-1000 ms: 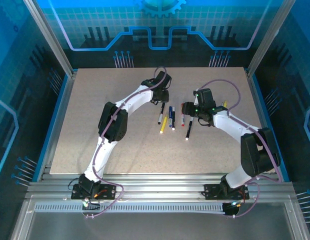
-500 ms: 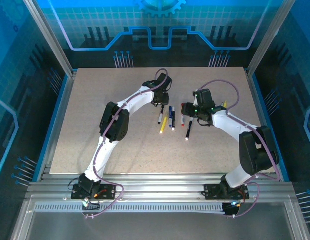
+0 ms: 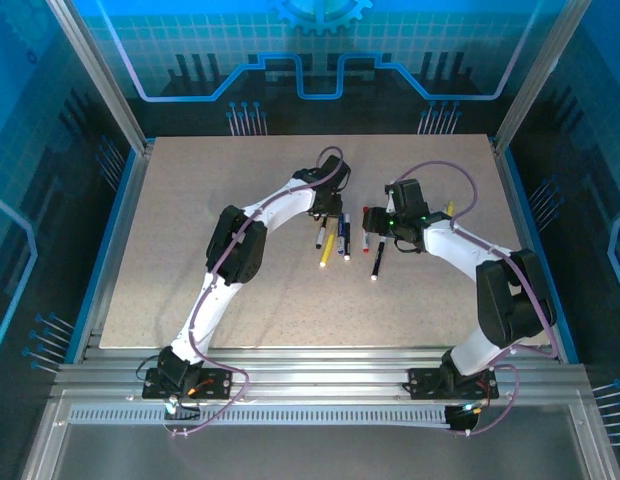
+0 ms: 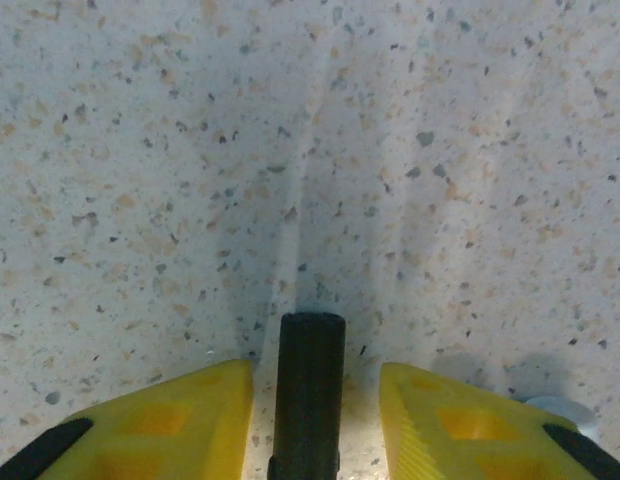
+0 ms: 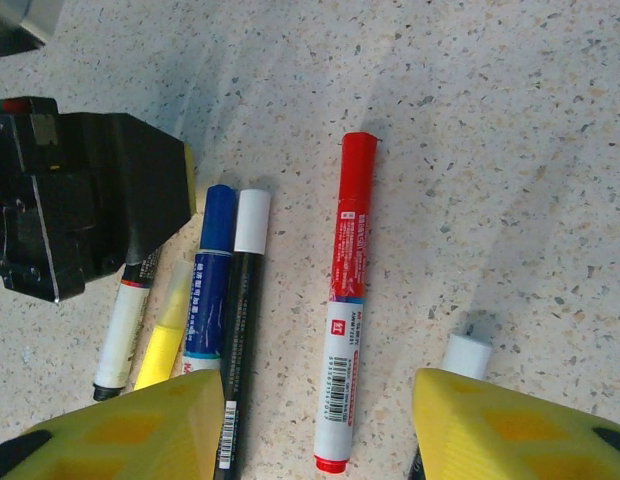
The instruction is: Open the pen caps
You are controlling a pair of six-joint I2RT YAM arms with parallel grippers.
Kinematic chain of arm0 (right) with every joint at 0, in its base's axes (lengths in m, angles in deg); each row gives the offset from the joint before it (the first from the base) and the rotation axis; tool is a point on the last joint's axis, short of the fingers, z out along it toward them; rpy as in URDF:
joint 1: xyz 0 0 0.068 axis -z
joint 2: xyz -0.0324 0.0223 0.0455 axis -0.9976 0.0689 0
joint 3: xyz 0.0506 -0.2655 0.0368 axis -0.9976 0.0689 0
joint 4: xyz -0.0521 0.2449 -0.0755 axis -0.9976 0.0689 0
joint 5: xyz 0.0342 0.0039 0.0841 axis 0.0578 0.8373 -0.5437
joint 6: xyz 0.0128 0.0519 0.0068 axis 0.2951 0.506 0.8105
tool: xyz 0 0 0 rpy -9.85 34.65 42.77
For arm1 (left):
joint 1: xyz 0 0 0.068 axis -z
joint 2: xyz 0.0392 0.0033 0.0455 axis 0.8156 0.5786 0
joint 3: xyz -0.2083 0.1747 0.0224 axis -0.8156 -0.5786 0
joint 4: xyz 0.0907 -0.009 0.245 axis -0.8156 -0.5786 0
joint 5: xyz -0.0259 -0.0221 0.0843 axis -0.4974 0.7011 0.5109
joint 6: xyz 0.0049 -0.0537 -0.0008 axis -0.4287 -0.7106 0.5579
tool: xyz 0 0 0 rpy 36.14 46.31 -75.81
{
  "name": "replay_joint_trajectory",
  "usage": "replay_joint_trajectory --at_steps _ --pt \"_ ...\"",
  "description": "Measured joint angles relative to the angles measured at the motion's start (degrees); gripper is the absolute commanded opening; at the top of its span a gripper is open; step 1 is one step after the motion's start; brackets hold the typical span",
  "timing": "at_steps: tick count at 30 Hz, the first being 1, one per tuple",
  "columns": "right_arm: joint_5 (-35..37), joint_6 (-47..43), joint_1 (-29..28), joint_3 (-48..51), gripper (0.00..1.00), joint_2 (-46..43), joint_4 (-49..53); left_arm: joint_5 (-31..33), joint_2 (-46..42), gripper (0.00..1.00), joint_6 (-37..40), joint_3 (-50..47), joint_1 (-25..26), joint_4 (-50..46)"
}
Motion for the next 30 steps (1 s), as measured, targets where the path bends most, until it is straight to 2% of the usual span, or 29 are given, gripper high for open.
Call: replay_joint_trajectory --at_steps 13,16,20,24,30 --pt "-1.01 0.04 0.0 -0.07 0.53 0.96 0.0 1.09 1.46 0.28 -0.02 2.27 0.0 -1.57" --pt "-1.29 0.04 0.0 -0.07 0.52 0.98 -0.02 1.53 1.64 0.2 0.09 2.64 0.0 -2.12" --pt "-2.03 0.31 0.0 -0.07 0.52 1.31 -0.04 2.01 1.68 0.16 0.2 2.86 0.0 -2.54" --pt "-3.37 0.7 0.0 -0.09 0.51 2.08 -0.07 2.1 1.66 0.0 0.28 2.93 -0.07 -2.56" --pt "-8.72 2.34 -0.02 -0.09 0.49 3.56 -2.51 2.14 0.57 0.0 0.15 1.16 -0.44 -1.4"
